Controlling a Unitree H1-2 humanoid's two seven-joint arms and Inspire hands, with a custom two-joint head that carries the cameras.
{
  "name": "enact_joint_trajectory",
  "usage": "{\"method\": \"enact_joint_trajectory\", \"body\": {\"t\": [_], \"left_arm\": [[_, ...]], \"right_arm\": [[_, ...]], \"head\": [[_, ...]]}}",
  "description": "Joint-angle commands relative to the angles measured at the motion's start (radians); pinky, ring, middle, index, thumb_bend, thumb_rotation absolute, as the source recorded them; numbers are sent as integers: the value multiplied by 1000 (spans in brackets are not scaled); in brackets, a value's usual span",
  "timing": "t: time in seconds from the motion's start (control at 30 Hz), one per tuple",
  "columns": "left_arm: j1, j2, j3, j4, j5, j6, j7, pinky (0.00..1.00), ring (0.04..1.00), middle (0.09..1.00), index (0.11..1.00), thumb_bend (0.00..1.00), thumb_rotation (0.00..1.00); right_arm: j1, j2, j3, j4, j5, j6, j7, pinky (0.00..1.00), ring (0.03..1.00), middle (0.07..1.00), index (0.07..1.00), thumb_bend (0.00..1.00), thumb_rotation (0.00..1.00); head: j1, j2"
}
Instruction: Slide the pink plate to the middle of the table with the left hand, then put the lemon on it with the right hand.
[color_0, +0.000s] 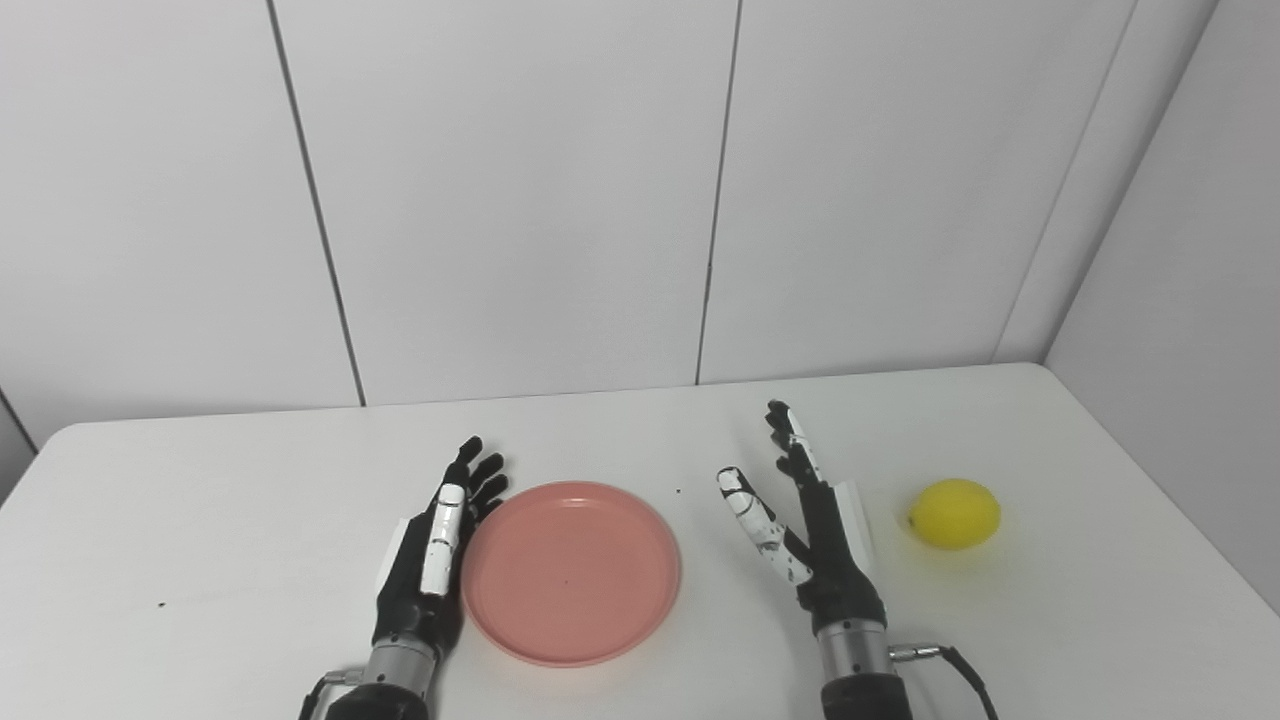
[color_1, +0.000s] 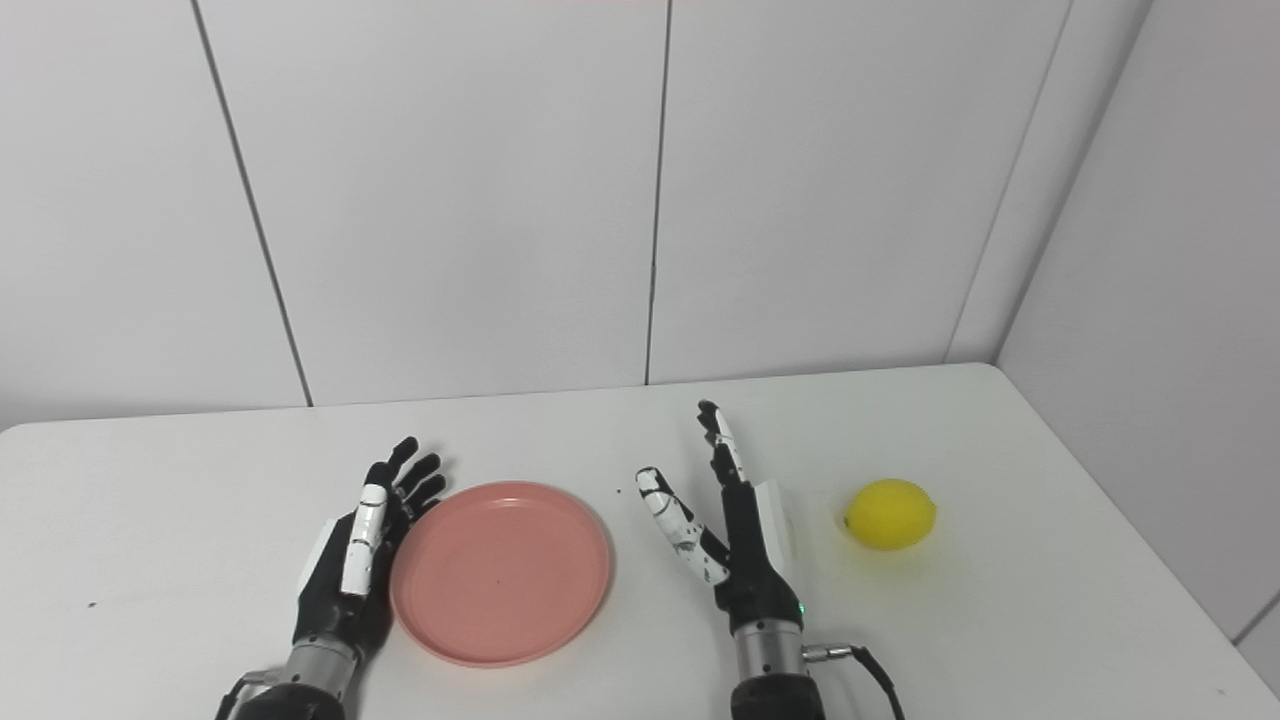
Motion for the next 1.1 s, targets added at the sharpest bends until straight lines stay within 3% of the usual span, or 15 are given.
{"method": "enact_joint_trajectory", "body": {"t": [0.0,0.23,0.6,0.83,0.87,1.07], "left_arm": [[-5,15,2,1,-4,6,-18,907,911,924,939,658,1000],[-7,27,18,-15,-18,28,-32,887,898,914,923,667,1000],[-14,58,38,11,-56,4,-66,899,905,915,923,689,1000],[-27,74,59,44,-87,-9,-99,910,904,909,923,660,1000],[-28,76,60,48,-87,-12,-102,898,900,907,920,655,1000],[-30,77,64,47,-82,-6,-101,891,894,901,913,650,1000]], "right_arm": [[-40,-5,-17,-59,-42,49,-26,867,914,928,936,733,478],[-42,-32,-44,-105,-174,129,-68,816,885,920,929,809,361],[-48,-58,-71,-92,-243,194,-108,796,896,921,901,876,288],[-53,-78,-78,-81,-336,271,-138,832,935,951,888,888,303],[-52,-80,-80,-79,-341,275,-144,894,964,966,887,884,293],[-60,-105,-91,-64,-365,312,-168,996,977,963,884,874,275]], "head": [[-16,3],[-66,-1],[-148,-13],[-170,-18],[-170,-18],[-174,-19]]}}
